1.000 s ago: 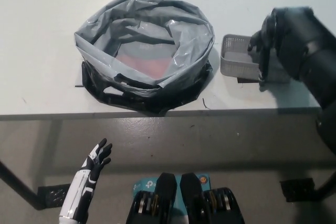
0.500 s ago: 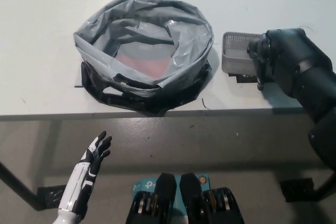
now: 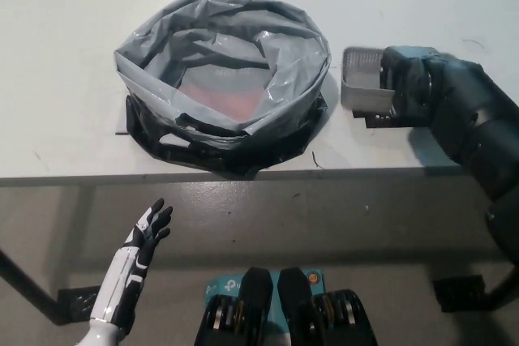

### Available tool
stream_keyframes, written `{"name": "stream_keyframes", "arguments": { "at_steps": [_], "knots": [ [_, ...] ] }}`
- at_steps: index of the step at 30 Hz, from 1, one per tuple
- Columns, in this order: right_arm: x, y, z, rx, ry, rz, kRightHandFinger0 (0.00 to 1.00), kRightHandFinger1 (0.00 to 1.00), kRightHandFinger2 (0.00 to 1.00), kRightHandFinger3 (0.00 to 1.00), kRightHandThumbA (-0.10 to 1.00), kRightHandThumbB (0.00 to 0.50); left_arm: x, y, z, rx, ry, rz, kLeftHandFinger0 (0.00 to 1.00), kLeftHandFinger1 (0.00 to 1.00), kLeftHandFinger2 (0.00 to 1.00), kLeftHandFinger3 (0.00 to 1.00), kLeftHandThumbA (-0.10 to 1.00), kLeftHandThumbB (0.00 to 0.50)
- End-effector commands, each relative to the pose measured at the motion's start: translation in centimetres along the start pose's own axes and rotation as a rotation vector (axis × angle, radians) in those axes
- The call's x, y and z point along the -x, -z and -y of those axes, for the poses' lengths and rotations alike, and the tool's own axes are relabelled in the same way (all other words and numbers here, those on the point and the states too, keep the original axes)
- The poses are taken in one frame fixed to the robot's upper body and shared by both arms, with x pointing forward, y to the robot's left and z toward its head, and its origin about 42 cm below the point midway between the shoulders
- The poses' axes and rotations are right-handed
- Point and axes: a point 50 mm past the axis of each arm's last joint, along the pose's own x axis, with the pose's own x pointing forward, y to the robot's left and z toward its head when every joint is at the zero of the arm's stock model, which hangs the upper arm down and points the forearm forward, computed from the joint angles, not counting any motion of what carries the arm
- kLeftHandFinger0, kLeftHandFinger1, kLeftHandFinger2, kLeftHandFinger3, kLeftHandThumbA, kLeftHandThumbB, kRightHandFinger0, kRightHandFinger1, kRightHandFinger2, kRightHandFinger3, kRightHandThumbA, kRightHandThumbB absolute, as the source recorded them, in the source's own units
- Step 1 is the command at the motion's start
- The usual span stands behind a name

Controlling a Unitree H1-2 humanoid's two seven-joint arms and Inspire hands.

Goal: Use the right hand to pick up a small rectangular container and put it into a plastic bag and lift the bag

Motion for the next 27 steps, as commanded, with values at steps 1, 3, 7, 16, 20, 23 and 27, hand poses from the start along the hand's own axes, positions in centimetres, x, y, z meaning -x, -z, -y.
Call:
{"name": "stream_keyframes", "arguments": {
  "at_steps": [1,3,7,16,20,23,27],
  "knots": [
    [0.8,1.2,5.4,-0.337,0.231,0.11,0.01,0.46,0.83,0.67,-0.1,0.171,-1.0,-1.1,-1.1,-0.032,-0.002,0.075,1.0,1.0,1.0,1.0,1.0,0.248],
    [0.9,1.2,6.2,-0.455,0.196,0.083,0.03,0.56,0.9,0.86,-0.1,0.178,-1.1,-1.2,-1.1,-0.032,-0.002,0.077,1.0,1.0,1.0,1.0,1.0,0.24],
    [1.2,1.5,7.5,-0.669,0.135,0.075,0.03,0.57,0.88,1.0,-0.1,0.198,-1.4,-1.3,-1.3,-0.031,-0.005,0.083,1.0,1.0,1.0,1.0,1.0,0.238],
    [1.7,2.8,8.8,-1.264,-0.012,0.097,0.0,0.22,0.71,1.0,-0.1,0.201,-1.8,-1.3,-1.7,-0.036,-0.008,0.086,1.0,1.0,1.0,1.0,1.0,0.251],
    [1.9,3.5,9.2,-1.415,-0.032,0.085,0.0,0.19,0.71,1.0,-0.1,0.192,-1.7,-1.4,-1.8,-0.043,-0.008,0.085,1.0,1.0,1.0,1.0,1.0,0.249],
    [1.9,4.0,9.2,-1.449,-0.03,0.081,0.0,0.19,0.74,1.0,-0.1,0.164,-1.7,-1.3,-1.8,-0.038,-0.005,0.083,1.0,1.0,1.0,1.0,1.0,0.254],
    [1.8,4.7,8.5,-1.486,-0.004,0.085,0.0,0.23,0.82,1.0,-0.1,0.18,-1.7,-1.4,-1.7,-0.033,-0.004,0.081,1.0,1.0,1.0,1.0,1.0,0.25]
  ]
}}
